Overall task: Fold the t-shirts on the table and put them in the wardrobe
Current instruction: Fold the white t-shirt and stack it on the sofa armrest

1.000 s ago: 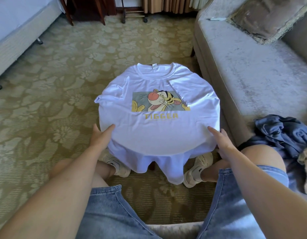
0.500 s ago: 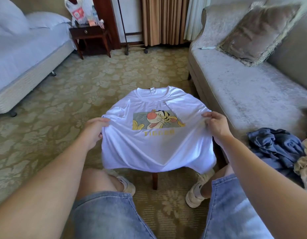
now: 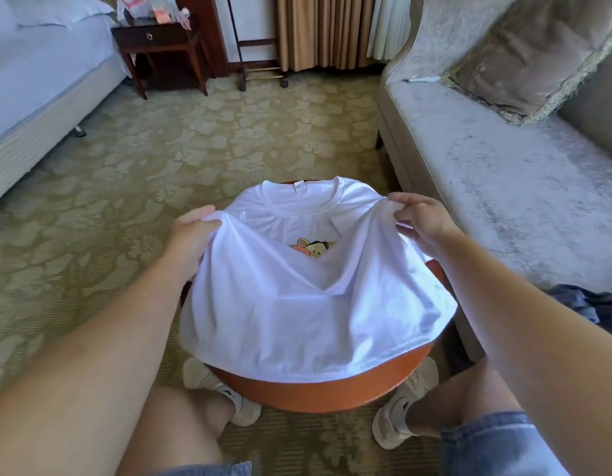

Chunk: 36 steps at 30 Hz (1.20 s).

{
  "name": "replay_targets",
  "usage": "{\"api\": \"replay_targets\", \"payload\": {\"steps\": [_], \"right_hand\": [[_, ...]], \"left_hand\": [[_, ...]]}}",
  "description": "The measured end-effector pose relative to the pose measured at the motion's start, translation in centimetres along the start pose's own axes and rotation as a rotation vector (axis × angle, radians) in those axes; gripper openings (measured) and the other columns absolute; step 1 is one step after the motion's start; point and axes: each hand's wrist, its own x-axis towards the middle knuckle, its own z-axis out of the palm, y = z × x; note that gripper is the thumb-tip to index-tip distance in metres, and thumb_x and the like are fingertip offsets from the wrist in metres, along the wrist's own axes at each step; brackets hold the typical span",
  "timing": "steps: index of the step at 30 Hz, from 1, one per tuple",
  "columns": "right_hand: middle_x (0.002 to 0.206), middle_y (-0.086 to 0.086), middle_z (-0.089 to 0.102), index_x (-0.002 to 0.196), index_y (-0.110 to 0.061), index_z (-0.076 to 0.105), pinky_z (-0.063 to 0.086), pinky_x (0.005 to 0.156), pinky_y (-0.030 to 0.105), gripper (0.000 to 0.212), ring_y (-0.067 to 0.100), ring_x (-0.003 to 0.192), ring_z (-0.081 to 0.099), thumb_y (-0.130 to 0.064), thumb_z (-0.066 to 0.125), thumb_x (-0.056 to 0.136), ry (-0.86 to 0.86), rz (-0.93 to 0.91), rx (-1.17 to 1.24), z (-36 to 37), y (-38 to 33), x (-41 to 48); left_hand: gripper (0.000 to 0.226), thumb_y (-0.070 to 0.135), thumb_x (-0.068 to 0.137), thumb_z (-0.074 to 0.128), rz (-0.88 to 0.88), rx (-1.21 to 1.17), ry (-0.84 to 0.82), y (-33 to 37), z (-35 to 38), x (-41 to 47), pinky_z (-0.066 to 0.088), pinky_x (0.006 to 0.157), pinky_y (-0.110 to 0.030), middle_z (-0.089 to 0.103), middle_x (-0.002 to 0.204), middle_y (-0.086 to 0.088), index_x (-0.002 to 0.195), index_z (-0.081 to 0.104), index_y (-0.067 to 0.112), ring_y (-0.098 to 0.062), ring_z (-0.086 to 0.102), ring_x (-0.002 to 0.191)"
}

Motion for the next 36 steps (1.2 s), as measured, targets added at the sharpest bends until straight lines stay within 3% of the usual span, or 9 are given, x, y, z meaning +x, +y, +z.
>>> {"api": "replay_targets", "payload": {"steps": [5,9,13,18,20,25,28,34,36], "right_hand": [[0.120,0.001,0.059,0.143,-0.017,0.047,0.050,0.070,0.022,0.060,0.020,0.096,0.060,0.012,0.043,0.091,-0.014,0.023,-0.226,-0.1,3.5,2.0],[0.111,0.006,0.070,0.129,-0.014,0.061,0.046,0.101,0.035,0.044,0.023,0.108,0.060,-0.001,0.049,0.089,0.173,-0.076,-0.499,-1.8,5.9,0.5],[0.125,0.010,0.064,0.127,-0.013,0.062,0.044,0.101,0.035,0.039,0.030,0.117,0.057,-0.014,0.054,0.090,0.272,-0.066,-0.594,-4.2,7.4,-2.1],[0.137,0.011,0.054,0.144,-0.010,0.042,0.043,0.100,0.039,0.067,0.033,0.123,0.053,-0.034,0.066,0.086,0.187,0.160,-0.707,-6.9,8.7,-5.1],[0.130,0.012,0.061,0.140,-0.011,0.048,0.048,0.099,0.041,0.066,0.032,0.116,0.059,-0.038,0.067,0.083,0.185,0.177,-0.717,-7.6,9.4,-5.7],[0.078,0.008,0.067,0.094,-0.009,0.071,0.055,0.082,0.044,0.015,0.028,0.078,0.062,-0.015,0.065,0.082,0.228,0.117,-0.607,-7.8,9.5,-6.6],[0.074,0.008,0.065,0.075,-0.014,0.065,0.054,0.080,0.045,0.007,0.031,0.077,0.062,-0.012,0.064,0.082,0.239,0.101,-0.532,-7.6,9.2,-7.1],[0.084,0.004,0.061,0.090,-0.009,0.060,0.045,0.061,0.031,0.011,0.028,0.083,0.058,-0.004,0.059,0.081,0.302,-0.001,-0.500,-6.9,8.8,-8.1],[0.100,0.006,0.060,0.112,-0.008,0.059,0.047,0.071,0.031,0.032,0.026,0.093,0.057,0.000,0.058,0.081,0.313,-0.024,-0.455,-6.9,8.6,-8.7]], "left_hand": [[0.091,0.040,0.063,0.072,0.067,0.465,-0.135,-4.7,-0.4,2.5,0.037,0.112,-0.039,0.045,0.148,0.004,0.147,0.041,0.026,-0.014,0.045,0.134],[0.075,0.041,0.077,0.065,0.212,0.668,0.016,-6.4,-1.3,-0.2,0.035,0.111,-0.046,0.046,0.145,-0.002,0.146,0.036,0.034,-0.024,0.042,0.134],[0.072,0.044,0.087,0.061,0.119,0.817,0.112,-7.5,-2.5,-3.0,0.032,0.111,-0.047,0.035,0.149,-0.009,0.149,0.029,0.029,-0.032,0.031,0.137],[0.095,0.064,0.068,0.062,-0.137,0.689,-0.012,-8.9,-4.5,-5.8,0.044,0.100,-0.045,0.048,0.141,-0.010,0.148,0.031,0.023,-0.035,0.050,0.122],[0.097,0.063,0.066,0.065,-0.163,0.648,-0.008,-9.3,-5.1,-6.8,0.045,0.100,-0.046,0.050,0.140,-0.011,0.146,0.034,0.019,-0.034,0.052,0.120],[0.087,0.044,0.091,0.061,-0.195,0.675,0.088,-9.5,-5.6,-8.6,0.033,0.110,-0.043,0.025,0.159,-0.008,0.156,0.012,0.015,-0.034,0.032,0.141],[0.078,0.033,0.093,0.059,-0.157,0.601,0.112,-8.9,-5.9,-8.9,0.036,0.105,-0.040,0.030,0.157,-0.008,0.156,0.015,0.020,-0.033,0.037,0.138],[0.068,0.015,0.090,0.063,-0.182,0.207,0.155,-7.1,-6.3,-9.5,0.052,0.090,-0.041,0.042,0.129,0.003,0.148,0.031,0.027,-0.025,0.054,0.107],[0.055,0.013,0.090,0.062,-0.158,0.162,0.153,-6.4,-6.3,-10.0,0.053,0.083,-0.038,0.048,0.123,-0.004,0.140,0.041,0.025,-0.025,0.057,0.101]]}}
